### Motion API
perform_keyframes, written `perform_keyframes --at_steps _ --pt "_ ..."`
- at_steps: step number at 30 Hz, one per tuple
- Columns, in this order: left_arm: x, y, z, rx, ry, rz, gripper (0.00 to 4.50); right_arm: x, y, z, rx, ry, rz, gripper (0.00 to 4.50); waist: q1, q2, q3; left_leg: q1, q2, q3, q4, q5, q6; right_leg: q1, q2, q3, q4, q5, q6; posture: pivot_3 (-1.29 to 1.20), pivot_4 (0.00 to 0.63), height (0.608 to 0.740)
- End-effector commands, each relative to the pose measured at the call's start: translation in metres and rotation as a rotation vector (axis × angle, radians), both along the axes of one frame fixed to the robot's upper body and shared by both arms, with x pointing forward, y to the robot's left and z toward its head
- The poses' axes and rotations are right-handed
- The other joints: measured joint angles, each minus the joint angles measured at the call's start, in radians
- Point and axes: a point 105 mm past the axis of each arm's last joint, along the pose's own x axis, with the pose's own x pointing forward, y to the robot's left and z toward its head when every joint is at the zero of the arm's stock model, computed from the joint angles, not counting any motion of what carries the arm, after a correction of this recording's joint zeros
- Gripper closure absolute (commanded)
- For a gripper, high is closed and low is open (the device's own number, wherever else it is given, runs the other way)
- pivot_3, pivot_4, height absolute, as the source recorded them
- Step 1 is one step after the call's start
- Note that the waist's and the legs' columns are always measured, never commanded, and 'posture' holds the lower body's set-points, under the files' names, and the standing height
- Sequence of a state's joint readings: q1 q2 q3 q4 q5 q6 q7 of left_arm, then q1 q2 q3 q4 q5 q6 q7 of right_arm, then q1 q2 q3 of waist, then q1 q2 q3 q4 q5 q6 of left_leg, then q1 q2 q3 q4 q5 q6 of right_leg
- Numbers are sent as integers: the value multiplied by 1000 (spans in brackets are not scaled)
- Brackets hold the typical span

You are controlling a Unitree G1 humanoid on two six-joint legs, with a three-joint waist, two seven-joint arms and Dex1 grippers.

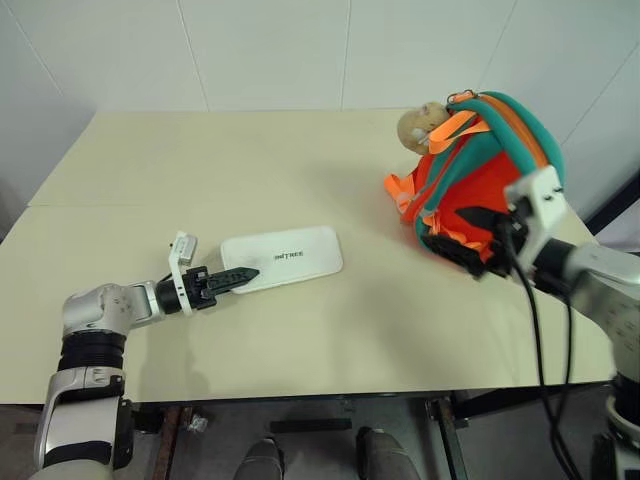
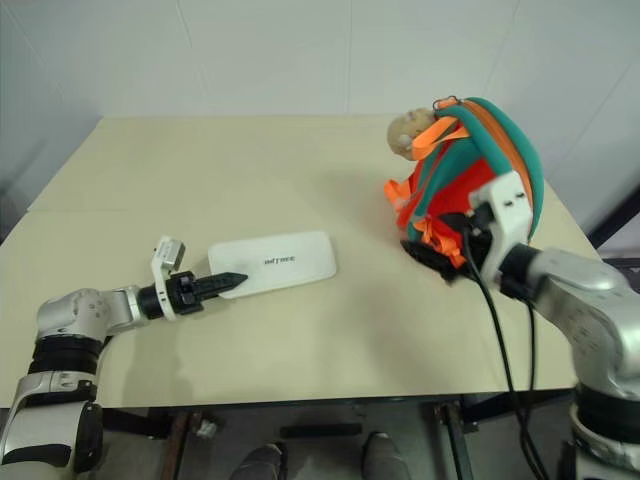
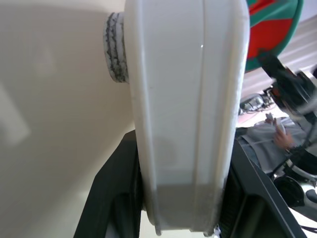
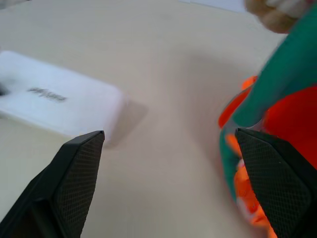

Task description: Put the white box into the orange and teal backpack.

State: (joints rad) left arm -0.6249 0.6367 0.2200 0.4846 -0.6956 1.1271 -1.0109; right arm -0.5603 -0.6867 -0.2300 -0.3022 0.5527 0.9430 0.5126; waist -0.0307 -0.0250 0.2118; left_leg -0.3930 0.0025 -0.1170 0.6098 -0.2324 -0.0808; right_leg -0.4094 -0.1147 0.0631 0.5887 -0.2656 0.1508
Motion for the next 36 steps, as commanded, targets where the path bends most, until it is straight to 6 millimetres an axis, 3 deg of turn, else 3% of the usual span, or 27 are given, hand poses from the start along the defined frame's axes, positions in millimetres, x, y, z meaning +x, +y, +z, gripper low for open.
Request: perform_keyframes --at_steps 1,5,15,18,23,27,29,32,36 --pt "-5 12 8 12 -29 47 3049 36 -13 12 -25 -88 -168 37 0 0 0 0 0 0 -1 0 0 0 0 0 0 0 0 0 150 740" --pt "-11 17 10 6 -35 76 3049 60 6 23 47 -118 -167 37 -2 0 0 0 0 0 -6 0 0 -3 0 0 3 8 14 0 150 740" --pt "-18 19 11 -2 -42 110 3049 102 37 13 84 -181 -170 37 -7 0 0 1 1 0 -13 1 -2 -5 0 0 1 7 14 0 150 740" --pt "-17 18 13 -3 -51 114 3049 105 38 8 94 -206 -152 951 -12 0 0 2 1 0 -13 2 -3 -4 1 0 2 7 14 0 150 740" --pt "-18 25 16 0 -66 142 3049 98 43 17 104 -284 -67 2678 -25 0 0 2 1 -1 -13 2 -4 -4 1 0 3 7 15 0 150 740" --pt "-20 33 19 22 -100 171 3049 73 64 56 217 -429 119 4002 -35 1 0 2 1 -1 -14 2 -4 -4 1 0 3 7 15 0 150 740" --pt "-22 40 24 21 -134 194 3049 59 79 64 261 -413 250 4485 -40 1 0 2 1 -1 -15 3 -5 -5 1 0 3 7 15 0 150 740" --pt "-26 51 30 23 -183 229 3049 32 104 65 291 -317 478 4485 -46 1 0 2 2 -1 -16 3 -5 -5 1 0 4 7 14 0 150 740" --pt "-39 70 36 56 -206 262 3049 -32 137 63 280 -175 903 4485 -52 1 1 2 3 -1 -17 3 -5 -6 1 0 4 6 14 0 150 740"
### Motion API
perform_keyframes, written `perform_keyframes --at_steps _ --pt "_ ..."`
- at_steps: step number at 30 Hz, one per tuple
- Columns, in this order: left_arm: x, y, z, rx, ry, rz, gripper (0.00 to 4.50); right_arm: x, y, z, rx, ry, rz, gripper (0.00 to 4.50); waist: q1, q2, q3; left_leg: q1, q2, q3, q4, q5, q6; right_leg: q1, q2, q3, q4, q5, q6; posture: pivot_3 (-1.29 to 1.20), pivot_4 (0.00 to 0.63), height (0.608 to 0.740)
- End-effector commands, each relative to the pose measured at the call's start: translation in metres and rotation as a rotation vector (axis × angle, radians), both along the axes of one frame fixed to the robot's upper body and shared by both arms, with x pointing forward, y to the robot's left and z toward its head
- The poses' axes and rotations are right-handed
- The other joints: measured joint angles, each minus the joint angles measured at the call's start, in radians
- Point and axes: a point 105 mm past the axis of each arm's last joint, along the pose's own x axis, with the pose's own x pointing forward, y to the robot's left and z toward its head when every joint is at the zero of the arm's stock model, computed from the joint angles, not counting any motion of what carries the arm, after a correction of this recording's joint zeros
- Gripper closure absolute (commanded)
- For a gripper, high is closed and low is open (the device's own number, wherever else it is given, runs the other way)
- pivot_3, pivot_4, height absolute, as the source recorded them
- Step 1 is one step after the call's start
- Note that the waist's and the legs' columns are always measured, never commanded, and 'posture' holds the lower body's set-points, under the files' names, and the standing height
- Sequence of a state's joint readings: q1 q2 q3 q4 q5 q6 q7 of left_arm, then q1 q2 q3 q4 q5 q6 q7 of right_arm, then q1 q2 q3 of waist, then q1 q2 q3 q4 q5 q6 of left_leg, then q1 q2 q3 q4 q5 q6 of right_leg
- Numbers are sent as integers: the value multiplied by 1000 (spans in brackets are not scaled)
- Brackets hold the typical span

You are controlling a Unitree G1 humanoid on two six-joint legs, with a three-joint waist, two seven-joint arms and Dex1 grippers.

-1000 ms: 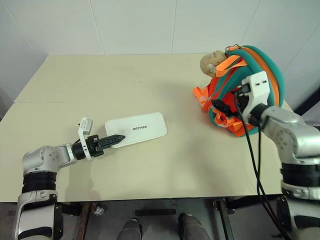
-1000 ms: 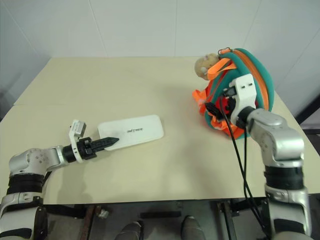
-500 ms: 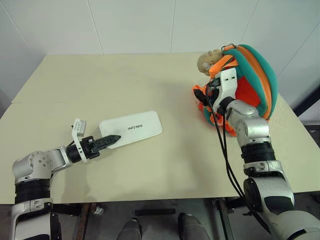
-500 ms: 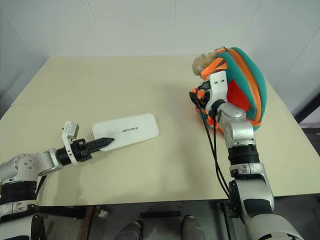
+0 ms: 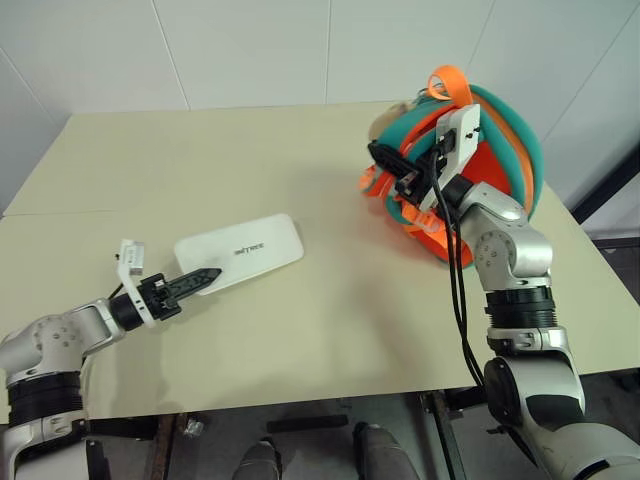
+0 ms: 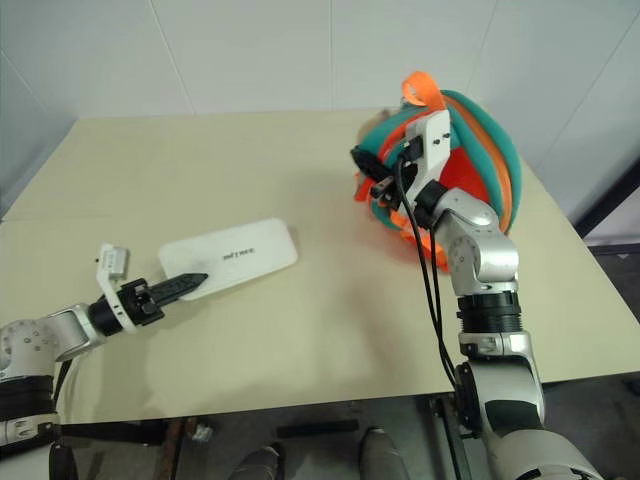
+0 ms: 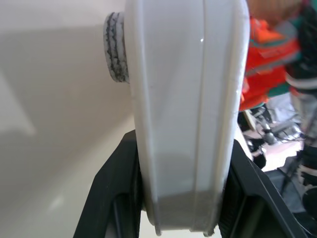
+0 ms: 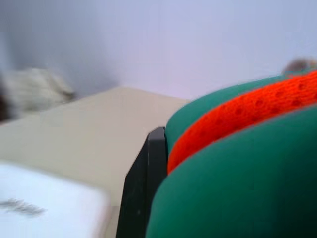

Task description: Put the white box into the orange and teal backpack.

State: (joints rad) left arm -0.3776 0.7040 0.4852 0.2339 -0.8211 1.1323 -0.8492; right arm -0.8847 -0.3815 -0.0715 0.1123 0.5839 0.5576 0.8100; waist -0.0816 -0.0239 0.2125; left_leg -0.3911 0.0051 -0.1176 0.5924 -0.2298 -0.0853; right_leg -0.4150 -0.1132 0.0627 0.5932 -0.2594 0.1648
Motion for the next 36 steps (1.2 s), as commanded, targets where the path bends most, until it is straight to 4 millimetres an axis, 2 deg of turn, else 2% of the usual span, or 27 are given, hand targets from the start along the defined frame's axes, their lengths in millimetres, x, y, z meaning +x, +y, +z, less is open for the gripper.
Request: perform_keyframes --at_steps 1,3,6,10,12,14,16,22,27,31,36 --pt "-11 19 25 31 -102 27 3049 -72 32 16 -53 -21 434 4485 -2 0 0 0 0 0 0 0 0 0 0 0 0 0 0 0 150 740" --pt "-14 29 28 32 -99 59 3049 -97 37 12 -95 16 584 4485 -1 0 0 0 1 0 -1 -1 0 -1 1 0 0 -2 -1 0 150 740" --pt "-19 39 33 13 -102 87 3049 -124 35 6 -155 45 736 4485 7 0 0 0 2 0 -1 -1 0 -1 1 -1 -1 -3 -2 0 150 740" --pt "-31 39 40 1 -134 98 3049 -140 25 -7 -236 125 856 4485 21 0 0 0 1 0 0 -2 -1 -1 0 -1 -2 -4 -2 0 150 740" --pt "-36 33 44 -8 -154 80 3049 -137 18 -16 -274 151 854 4485 28 0 0 0 1 0 0 -2 -1 -1 1 -1 -2 -4 -2 0 150 740" --pt "-43 24 53 -12 -197 50 3049 -121 13 -25 -278 191 785 4485 33 -1 0 0 1 0 0 -2 -1 -1 1 -2 -2 -4 -3 0 150 740" --pt "-53 19 72 -31 -283 33 3049 -105 7 -36 -308 209 728 4485 35 -2 0 0 1 0 2 -2 -1 0 0 -2 -2 -4 -2 0 150 740" --pt "-87 11 110 -41 -485 11 3049 -92 3 -45 -330 221 706 4485 30 -3 0 0 2 0 4 -3 -2 0 1 -2 -3 -4 -3 0 150 740" --pt "-105 4 109 -22 -520 -35 3049 -87 8 -51 -332 220 703 4485 28 -3 0 0 2 0 4 -4 -1 0 1 -2 -3 -5 -4 0 150 740" --pt "-105 -6 116 -20 -559 -83 3049 -85 10 -53 -339 213 706 4485 31 -3 0 0 3 0 5 -4 -1 1 2 -2 -3 -9 -12 0 150 740" --pt "-101 -17 109 51 -555 -161 3049 -84 10 -53 -340 204 700 4485 31 -3 0 0 3 1 7 -4 -2 2 3 -1 -4 -12 -19 0 150 740"
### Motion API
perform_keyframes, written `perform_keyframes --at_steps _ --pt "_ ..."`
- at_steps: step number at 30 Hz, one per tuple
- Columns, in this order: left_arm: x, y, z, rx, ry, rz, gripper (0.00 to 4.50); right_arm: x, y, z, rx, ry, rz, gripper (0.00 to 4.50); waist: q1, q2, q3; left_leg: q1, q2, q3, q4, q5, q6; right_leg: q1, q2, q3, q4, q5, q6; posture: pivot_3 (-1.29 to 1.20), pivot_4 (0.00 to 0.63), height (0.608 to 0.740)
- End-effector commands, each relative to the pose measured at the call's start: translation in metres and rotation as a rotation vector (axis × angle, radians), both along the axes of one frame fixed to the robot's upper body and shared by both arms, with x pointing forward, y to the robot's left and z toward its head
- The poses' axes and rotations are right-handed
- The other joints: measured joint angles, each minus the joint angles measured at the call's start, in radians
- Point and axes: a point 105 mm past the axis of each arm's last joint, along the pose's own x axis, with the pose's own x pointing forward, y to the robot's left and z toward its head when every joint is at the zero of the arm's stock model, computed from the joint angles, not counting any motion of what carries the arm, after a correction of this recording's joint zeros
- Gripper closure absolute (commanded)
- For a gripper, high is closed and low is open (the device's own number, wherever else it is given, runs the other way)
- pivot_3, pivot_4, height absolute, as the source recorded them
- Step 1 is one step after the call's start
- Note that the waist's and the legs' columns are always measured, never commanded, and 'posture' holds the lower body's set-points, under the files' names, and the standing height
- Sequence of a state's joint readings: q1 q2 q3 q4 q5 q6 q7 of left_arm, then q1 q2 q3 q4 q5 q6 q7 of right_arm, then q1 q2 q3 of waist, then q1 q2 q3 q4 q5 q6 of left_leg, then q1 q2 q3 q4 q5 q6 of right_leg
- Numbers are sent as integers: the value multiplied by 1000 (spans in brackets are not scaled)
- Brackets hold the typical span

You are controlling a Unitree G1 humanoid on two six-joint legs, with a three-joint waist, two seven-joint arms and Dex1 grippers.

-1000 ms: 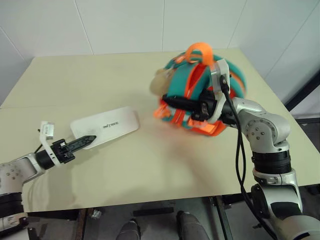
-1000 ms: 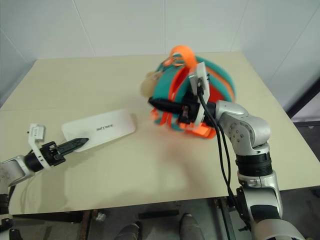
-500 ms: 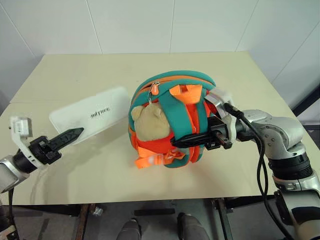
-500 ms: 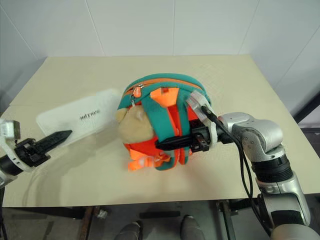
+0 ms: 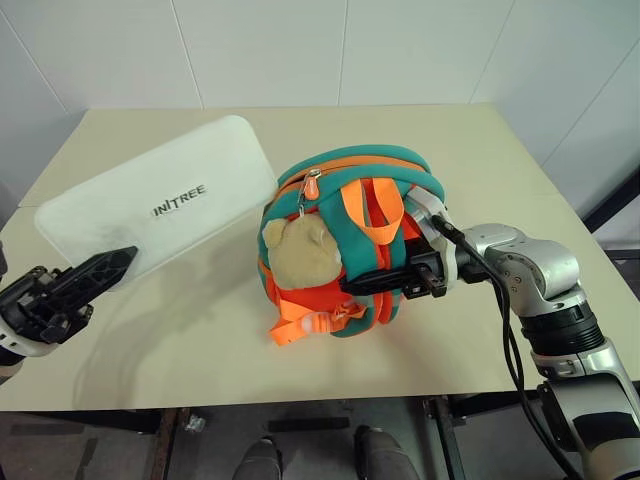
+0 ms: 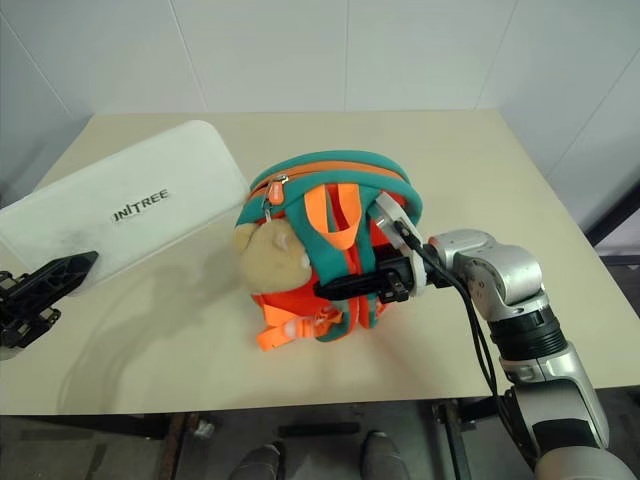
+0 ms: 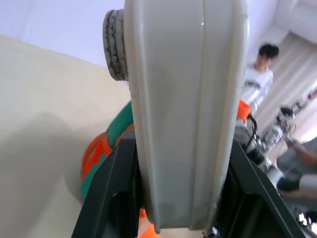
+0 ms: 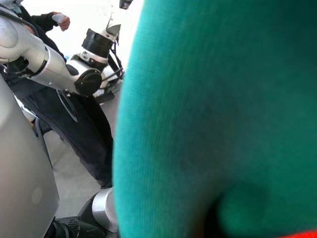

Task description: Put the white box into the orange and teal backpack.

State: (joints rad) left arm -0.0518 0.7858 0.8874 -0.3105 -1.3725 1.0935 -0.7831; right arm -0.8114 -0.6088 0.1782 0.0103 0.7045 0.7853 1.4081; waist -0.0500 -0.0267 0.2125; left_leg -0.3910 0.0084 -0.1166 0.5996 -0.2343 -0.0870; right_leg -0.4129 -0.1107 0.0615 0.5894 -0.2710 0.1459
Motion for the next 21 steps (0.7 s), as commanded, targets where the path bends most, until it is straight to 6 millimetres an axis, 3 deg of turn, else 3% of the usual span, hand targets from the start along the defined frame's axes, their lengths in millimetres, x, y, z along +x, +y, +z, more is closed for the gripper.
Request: perform_keyframes --at_steps 1,5,13,17,21 --pt "-1 -10 4 72 -56 -54 3049 -2 1 8 18 -40 16 4485 -1 0 0 0 0 0 0 0 0 0 0 0 0 0 0 0 150 740" --pt "12 -8 -8 188 -51 -45 3049 -3 1 8 20 -42 12 4485 0 0 0 0 2 0 0 0 -1 0 2 0 0 -1 -1 0 150 740" --pt "73 -7 7 530 -257 22 3049 -4 -3 7 16 -33 3 4485 23 0 0 0 4 0 1 0 -1 0 5 0 0 0 -2 0 150 740" --pt "81 -41 25 642 -343 -194 3049 -4 -3 4 7 -34 -1 4485 28 0 0 -1 4 0 1 0 -1 1 5 0 0 0 -1 0 150 740" --pt "85 -70 30 720 -394 -370 3049 -4 -2 6 15 -42 -6 4485 23 0 0 -1 4 0 1 -1 -1 0 5 0 0 8 15 0 150 740"
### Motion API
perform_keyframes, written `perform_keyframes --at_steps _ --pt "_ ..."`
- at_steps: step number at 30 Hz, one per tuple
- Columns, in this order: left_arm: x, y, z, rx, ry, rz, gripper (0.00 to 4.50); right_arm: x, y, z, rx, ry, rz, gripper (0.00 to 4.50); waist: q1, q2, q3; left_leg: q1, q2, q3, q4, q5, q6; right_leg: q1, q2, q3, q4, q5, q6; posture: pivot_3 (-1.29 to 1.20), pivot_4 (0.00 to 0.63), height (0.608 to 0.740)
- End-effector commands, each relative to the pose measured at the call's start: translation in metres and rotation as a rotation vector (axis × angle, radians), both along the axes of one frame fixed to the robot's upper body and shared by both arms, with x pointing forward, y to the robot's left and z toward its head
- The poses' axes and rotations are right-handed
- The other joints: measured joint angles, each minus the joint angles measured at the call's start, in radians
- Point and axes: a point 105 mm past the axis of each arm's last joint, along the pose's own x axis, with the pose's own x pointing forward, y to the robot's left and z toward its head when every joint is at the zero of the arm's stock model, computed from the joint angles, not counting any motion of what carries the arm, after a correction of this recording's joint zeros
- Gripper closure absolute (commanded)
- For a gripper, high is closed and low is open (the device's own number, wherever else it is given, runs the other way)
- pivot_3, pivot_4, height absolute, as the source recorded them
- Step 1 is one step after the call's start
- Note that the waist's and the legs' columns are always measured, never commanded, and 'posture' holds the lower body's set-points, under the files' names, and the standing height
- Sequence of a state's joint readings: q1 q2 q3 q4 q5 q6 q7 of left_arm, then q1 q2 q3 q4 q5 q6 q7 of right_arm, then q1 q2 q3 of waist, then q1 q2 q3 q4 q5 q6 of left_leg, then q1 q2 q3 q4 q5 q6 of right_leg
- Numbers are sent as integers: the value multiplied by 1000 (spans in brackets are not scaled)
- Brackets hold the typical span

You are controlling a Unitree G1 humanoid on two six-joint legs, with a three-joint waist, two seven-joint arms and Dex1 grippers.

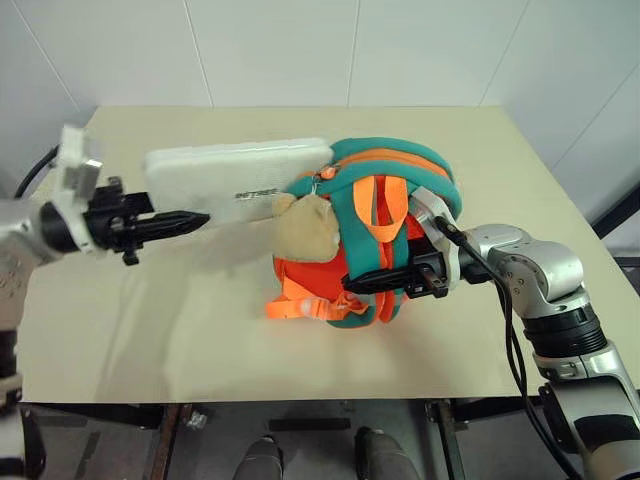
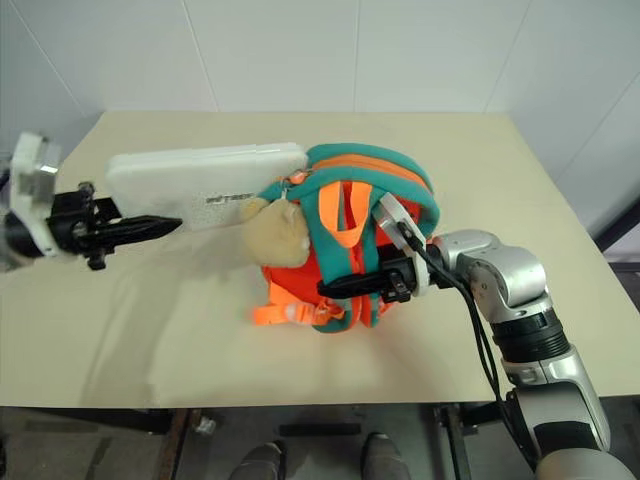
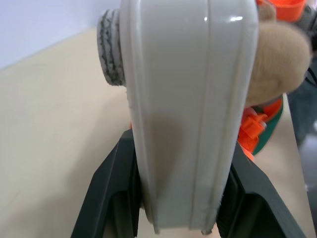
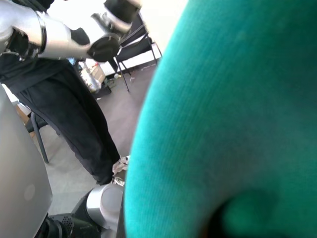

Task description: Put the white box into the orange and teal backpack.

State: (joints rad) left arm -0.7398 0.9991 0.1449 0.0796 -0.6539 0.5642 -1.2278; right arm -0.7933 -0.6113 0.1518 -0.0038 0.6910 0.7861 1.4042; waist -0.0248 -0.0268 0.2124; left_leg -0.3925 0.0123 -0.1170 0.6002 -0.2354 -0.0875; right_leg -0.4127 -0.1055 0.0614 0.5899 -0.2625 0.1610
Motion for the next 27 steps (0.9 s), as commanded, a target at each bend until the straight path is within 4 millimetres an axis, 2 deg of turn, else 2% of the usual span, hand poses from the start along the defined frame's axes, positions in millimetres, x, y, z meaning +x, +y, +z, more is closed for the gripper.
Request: perform_keyframes --at_steps 1,4,7,11,16,20,23,25,27 --pt "-9 -29 -5 113 29 -210 3049 -6 3 6 12 -31 18 4485 -3 0 0 0 0 0 0 0 0 0 0 0 0 0 0 0 150 740" --pt "-11 -36 -7 163 56 -276 3049 -8 2 5 19 -30 10 4485 -4 0 0 0 2 0 0 -2 0 -1 2 0 2 -4 1 0 150 740" --pt "-7 -27 -7 182 60 -256 3049 -10 0 4 25 -27 -2 4485 -8 1 0 0 2 0 0 -4 1 -2 2 0 6 -6 1 0 150 740" --pt "1 -1 -10 182 69 -163 3049 -11 -2 1 27 -20 -14 4485 -8 1 0 -1 3 0 0 -5 1 -2 2 0 7 -8 1 0 150 740" --pt "-1 35 -18 234 88 -67 3049 -12 -3 1 30 -15 -21 4485 -16 1 0 0 3 0 0 -5 1 -2 3 0 6 -9 1 0 150 740" --pt "-4 50 -17 218 103 -24 3049 -10 -2 1 34 -11 -22 4485 -18 1 0 1 3 0 1 -5 1 -3 3 0 8 -10 0 0 150 740" --pt "-3 42 -23 213 103 -57 3049 -10 0 0 34 -6 -14 4485 -18 1 0 1 3 0 3 -5 1 -3 3 0 11 -10 0 0 150 740" --pt "-2 27 -24 215 89 -106 3049 -11 2 0 36 -6 -9 4485 -18 1 0 1 3 0 4 -6 1 -2 3 0 12 -10 0 0 150 740" --pt "-3 3 -20 207 67 -193 3049 -11 3 2 39 -7 -4 4485 -15 1 0 1 3 0 6 -6 1 -2 3 0 13 -10 -1 0 150 740"
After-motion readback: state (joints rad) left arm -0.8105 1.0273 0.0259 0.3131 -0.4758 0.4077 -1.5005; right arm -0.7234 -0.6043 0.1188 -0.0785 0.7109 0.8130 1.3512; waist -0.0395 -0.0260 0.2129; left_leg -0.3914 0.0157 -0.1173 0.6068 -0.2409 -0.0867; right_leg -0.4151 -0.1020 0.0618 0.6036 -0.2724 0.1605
